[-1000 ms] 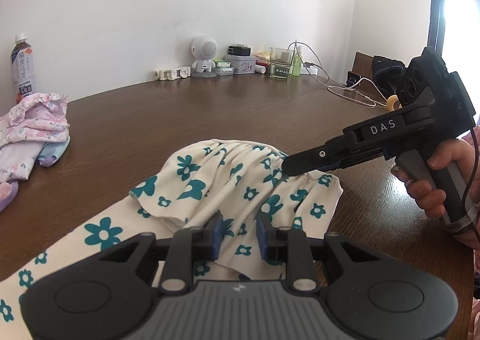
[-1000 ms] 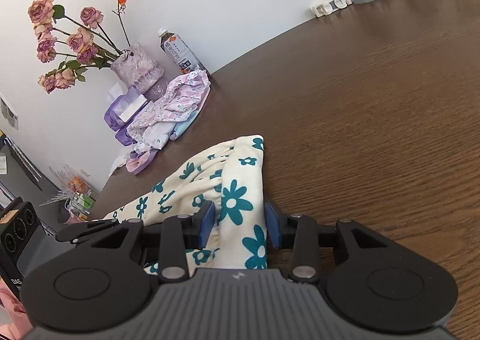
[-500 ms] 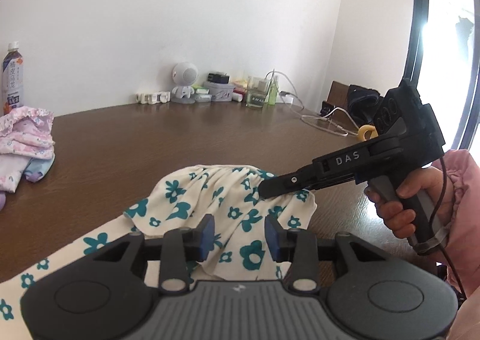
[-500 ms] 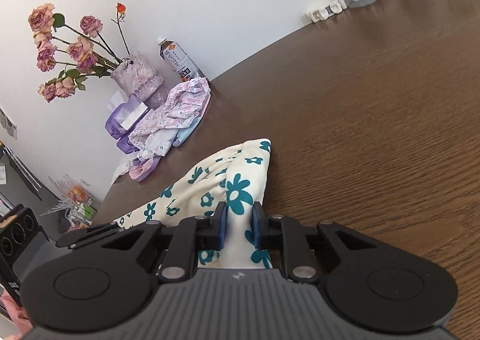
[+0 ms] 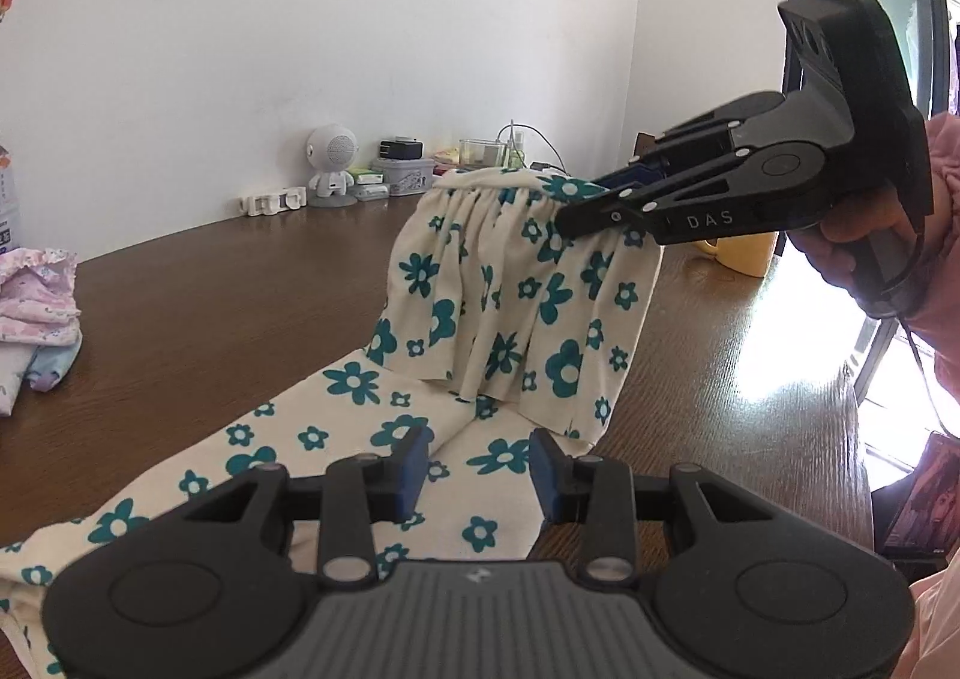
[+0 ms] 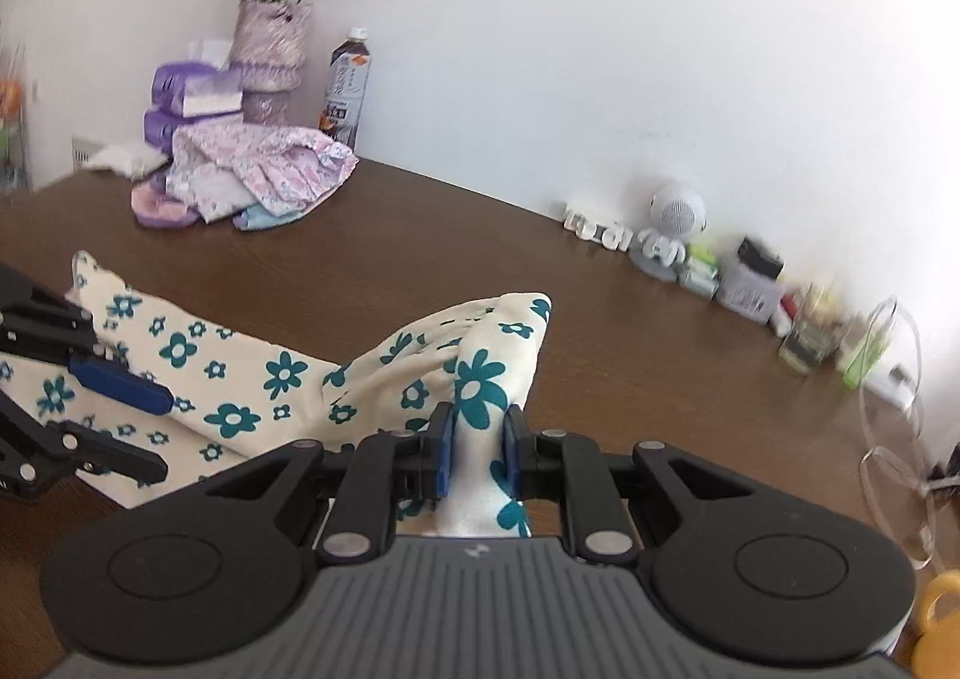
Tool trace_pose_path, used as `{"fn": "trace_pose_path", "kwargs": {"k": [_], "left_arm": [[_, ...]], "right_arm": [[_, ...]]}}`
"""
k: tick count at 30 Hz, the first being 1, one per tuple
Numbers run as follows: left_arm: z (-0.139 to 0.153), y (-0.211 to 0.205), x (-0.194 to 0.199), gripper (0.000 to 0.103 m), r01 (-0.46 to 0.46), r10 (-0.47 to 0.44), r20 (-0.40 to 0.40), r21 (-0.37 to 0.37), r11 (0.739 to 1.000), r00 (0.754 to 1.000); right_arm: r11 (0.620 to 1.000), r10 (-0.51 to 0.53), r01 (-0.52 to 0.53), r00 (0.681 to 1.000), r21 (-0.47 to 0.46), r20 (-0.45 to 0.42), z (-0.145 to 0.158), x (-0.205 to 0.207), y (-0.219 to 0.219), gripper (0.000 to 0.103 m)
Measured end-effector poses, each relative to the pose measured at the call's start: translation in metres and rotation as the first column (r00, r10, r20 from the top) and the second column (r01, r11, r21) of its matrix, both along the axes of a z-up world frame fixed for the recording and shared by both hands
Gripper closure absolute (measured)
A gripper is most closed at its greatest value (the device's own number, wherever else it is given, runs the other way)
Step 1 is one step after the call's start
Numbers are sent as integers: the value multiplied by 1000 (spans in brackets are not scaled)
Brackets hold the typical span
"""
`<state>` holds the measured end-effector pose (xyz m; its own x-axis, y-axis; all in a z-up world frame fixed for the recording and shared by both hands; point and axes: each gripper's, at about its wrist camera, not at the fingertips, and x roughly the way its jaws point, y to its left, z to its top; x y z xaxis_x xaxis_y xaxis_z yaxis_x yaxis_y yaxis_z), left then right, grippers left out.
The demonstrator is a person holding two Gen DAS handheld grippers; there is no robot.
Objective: Fold clothes
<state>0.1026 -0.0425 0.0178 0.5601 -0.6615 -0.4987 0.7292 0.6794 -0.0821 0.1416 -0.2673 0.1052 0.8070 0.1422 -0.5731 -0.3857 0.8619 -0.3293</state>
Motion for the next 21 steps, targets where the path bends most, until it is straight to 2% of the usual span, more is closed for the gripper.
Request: {"fn": "trace_pose_path", "kwargs": {"k": [3, 6, 12, 21], "left_arm": [[2, 4, -2, 68, -17, 17, 4, -11, 1000, 1000], [6, 15, -2, 67, -43, 43, 15, -37, 998, 999], [14, 50, 6, 65, -122, 125, 31, -77, 990, 992], [15, 92, 21, 61, -243, 245, 16, -97, 965, 969]], "right_arm": [[986, 55, -48, 998, -158, 42, 1, -5, 29, 88], [963, 119, -92, 989, -255, 92, -2, -13, 58, 88], [922, 224, -168, 966, -348, 126, -11, -28, 97, 88], [866, 369, -301, 924, -399, 103, -33, -46, 148, 85]]}}
